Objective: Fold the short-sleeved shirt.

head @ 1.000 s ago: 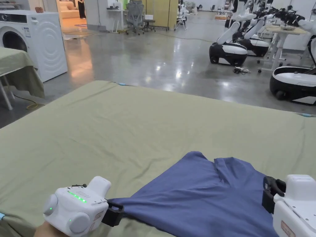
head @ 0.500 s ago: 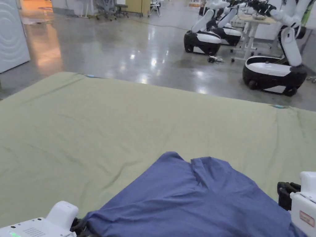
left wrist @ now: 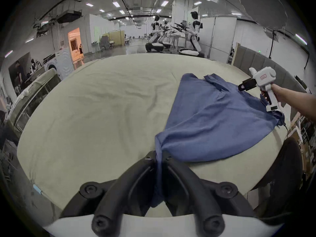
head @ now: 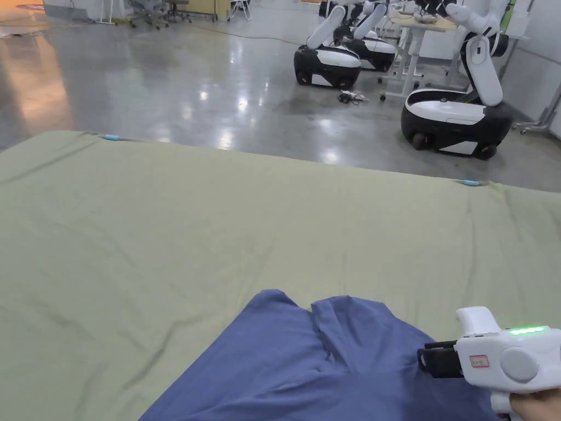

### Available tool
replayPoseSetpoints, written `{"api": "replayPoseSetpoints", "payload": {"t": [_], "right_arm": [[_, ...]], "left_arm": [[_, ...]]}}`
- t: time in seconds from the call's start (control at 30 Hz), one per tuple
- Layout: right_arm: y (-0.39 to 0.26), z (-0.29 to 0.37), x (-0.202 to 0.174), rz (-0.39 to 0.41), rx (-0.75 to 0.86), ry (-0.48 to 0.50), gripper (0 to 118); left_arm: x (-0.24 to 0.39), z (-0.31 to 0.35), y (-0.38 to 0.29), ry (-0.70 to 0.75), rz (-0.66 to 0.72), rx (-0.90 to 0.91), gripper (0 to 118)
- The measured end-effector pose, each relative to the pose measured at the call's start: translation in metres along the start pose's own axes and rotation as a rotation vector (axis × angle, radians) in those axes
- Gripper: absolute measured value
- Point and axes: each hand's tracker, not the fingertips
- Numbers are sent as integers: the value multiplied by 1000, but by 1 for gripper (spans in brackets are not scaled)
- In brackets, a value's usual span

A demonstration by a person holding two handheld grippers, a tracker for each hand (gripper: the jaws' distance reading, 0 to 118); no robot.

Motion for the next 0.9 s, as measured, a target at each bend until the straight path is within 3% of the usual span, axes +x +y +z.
{"api": "replayPoseSetpoints", "payload": {"t": [0.07, 0.1, 0.13, 0.17, 0.2, 0.23, 0.3, 0.6, 0.7, 0.9], "right_arm": [[-3, -5, -7, -26, -73, 14, 96], [-6, -4, -10, -47, -70, 57, 79], [-8, 1, -15, -43, -35, 35, 61], [-8, 8, -21, -18, 1, -23, 52], [-10, 13, -26, -9, -13, -6, 16], [-13, 19, -28, -13, -5, -13, 6], [-19, 39, -34, -26, 57, 52, 6], [15, 157, -33, 39, 295, 37, 6], [48, 198, -21, 91, 388, -31, 6], [111, 280, 28, 60, 567, -139, 6]], "left_arm": [[3, -2, 5, 5, -11, -12, 4], [5, -3, 6, 9, -12, -13, 4], [7, -3, 7, 7, -10, -18, 4], [8, -1, 7, 9, -13, -18, 4], [10, 0, 9, 14, -21, -17, 4], [13, 0, 10, 15, -24, -19, 4], [10, 1, 11, 15, -21, -8, 4], [22, 15, 88, 13, -52, 132, 4], [26, 18, 139, 8, -60, 194, 4], [34, 19, 253, 56, -91, 300, 4]]}}
